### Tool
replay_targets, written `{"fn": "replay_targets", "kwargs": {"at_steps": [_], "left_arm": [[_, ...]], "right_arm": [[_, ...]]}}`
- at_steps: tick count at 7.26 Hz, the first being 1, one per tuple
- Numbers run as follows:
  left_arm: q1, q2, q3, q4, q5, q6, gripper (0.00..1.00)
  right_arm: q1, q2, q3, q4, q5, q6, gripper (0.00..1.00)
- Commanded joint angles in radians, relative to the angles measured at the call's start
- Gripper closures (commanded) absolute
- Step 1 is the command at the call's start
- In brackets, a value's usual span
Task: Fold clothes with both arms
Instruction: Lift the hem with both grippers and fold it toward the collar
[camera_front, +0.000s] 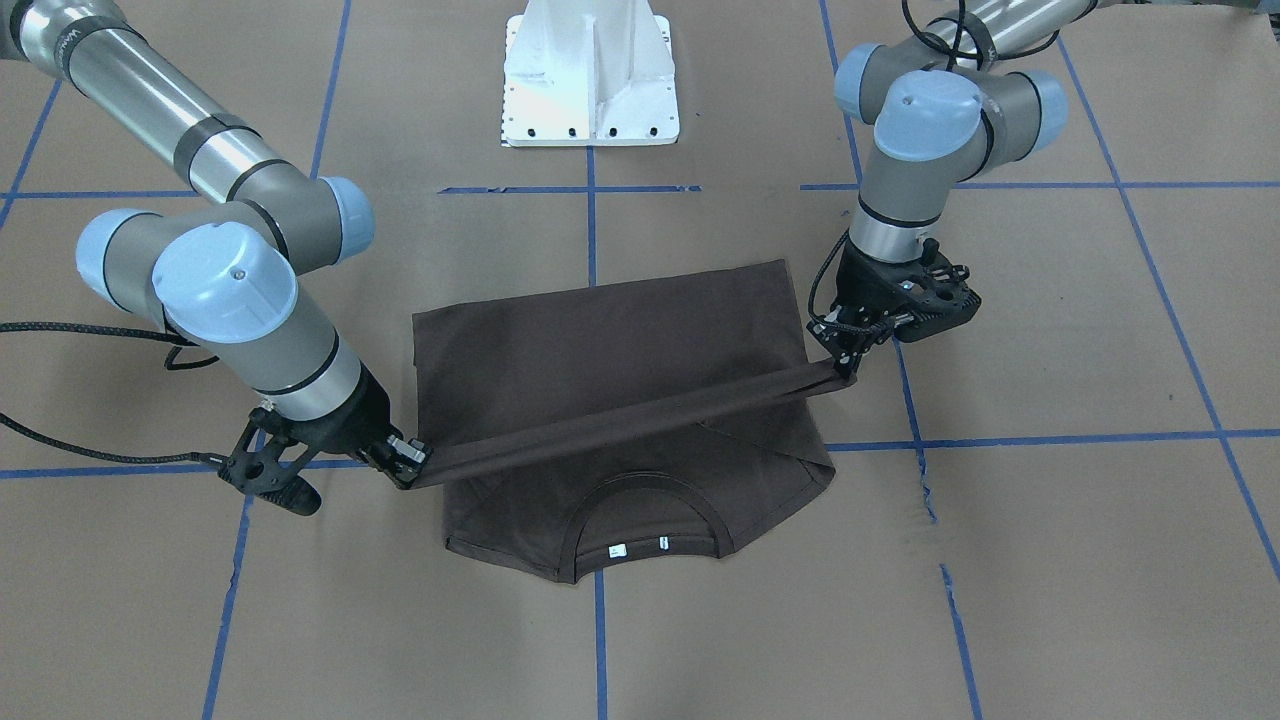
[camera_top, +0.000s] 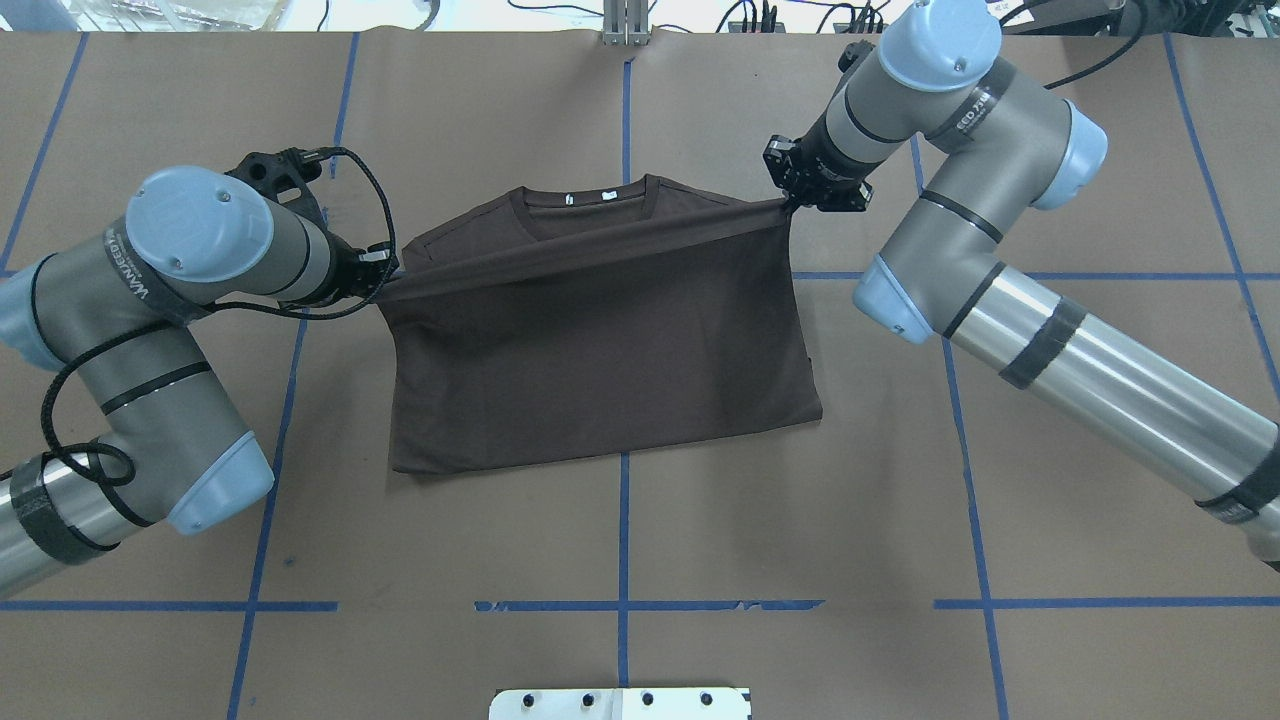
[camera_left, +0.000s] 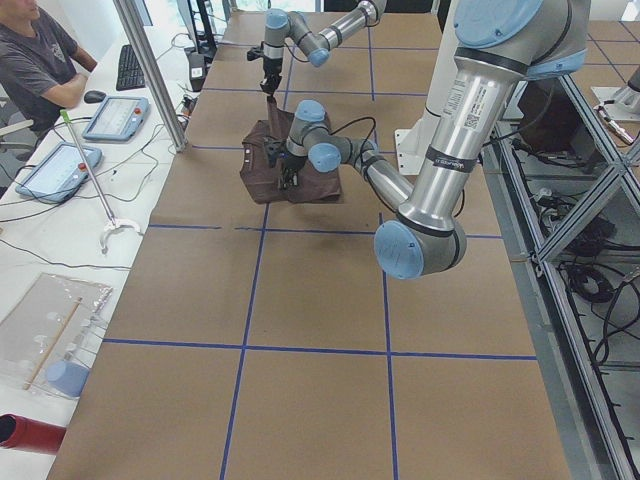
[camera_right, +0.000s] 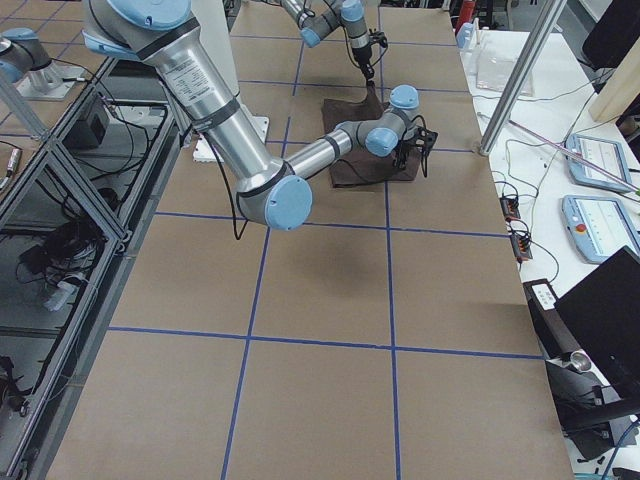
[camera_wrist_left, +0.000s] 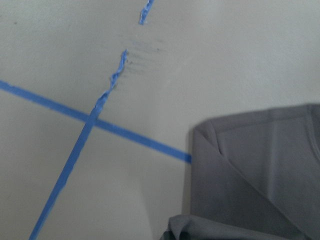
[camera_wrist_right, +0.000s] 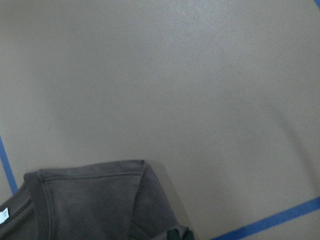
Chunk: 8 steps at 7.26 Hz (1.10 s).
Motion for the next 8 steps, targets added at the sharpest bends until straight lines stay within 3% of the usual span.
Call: {"fn": "replay_targets", "kwargs": {"at_steps": [1,4,8], "left_arm": [[-0.021,-0.031,0.055,-0.028,0.000,0.000,1.00],[-0.033,-0.102,0.160,-0.028,0.000,0.000,1.00],[-0.056,-0.113,0.160,-0.031,-0.001,0.000,1.00]], "right_arm": [[0.004,0.072,-0.070,0.023,-0.004,0.005,1.00],[0.004,0.096,-0.099,0.026,-0.018,0.003,1.00],[0.015,0.114,-0.127,0.026,-0.018,0.000,1.00]]}}
